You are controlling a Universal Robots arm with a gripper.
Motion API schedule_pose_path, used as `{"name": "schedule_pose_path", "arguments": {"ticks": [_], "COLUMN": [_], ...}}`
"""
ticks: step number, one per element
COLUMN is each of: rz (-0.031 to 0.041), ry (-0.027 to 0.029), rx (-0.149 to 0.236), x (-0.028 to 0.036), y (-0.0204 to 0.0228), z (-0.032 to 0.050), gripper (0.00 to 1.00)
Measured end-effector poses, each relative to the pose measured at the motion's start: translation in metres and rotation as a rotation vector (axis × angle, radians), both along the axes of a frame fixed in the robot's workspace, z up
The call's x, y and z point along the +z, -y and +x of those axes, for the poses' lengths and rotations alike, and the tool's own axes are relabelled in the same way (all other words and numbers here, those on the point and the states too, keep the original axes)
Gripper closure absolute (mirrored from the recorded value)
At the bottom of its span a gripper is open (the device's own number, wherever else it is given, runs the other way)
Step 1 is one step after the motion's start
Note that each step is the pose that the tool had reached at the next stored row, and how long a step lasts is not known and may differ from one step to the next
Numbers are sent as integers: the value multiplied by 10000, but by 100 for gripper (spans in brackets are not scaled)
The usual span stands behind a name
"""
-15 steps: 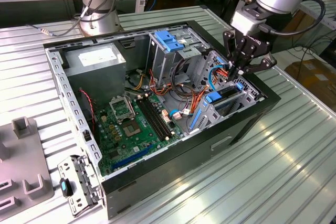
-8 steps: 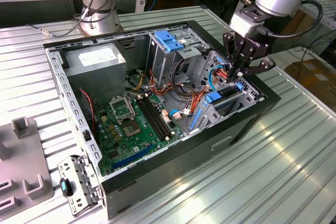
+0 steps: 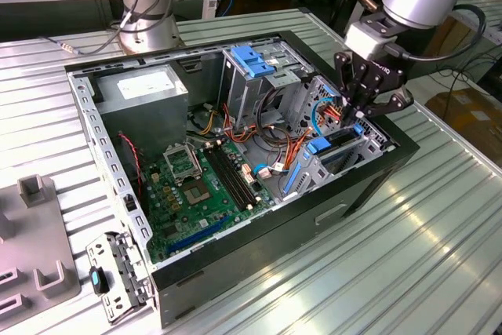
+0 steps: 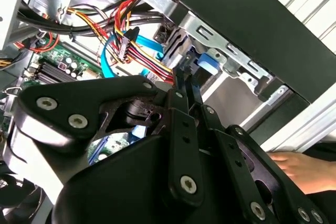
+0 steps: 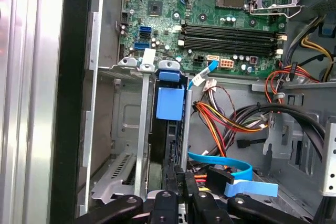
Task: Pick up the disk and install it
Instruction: 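Insert the first disk wire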
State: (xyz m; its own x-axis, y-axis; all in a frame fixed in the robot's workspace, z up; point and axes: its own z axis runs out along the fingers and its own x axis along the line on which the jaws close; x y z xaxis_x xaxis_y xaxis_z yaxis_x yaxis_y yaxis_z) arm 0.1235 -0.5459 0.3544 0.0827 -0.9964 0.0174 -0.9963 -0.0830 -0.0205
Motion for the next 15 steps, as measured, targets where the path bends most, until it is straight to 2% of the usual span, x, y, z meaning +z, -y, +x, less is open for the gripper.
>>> {"name": "schedule_pose_path", "arguments": {"ticks": [4, 15], "rz": [2, 0], "ry": [0, -1], "rx": [-86, -294], "x": [-5, -43], "y": [33, 34], "z": [-2, -22], "gripper": [83, 83]}}
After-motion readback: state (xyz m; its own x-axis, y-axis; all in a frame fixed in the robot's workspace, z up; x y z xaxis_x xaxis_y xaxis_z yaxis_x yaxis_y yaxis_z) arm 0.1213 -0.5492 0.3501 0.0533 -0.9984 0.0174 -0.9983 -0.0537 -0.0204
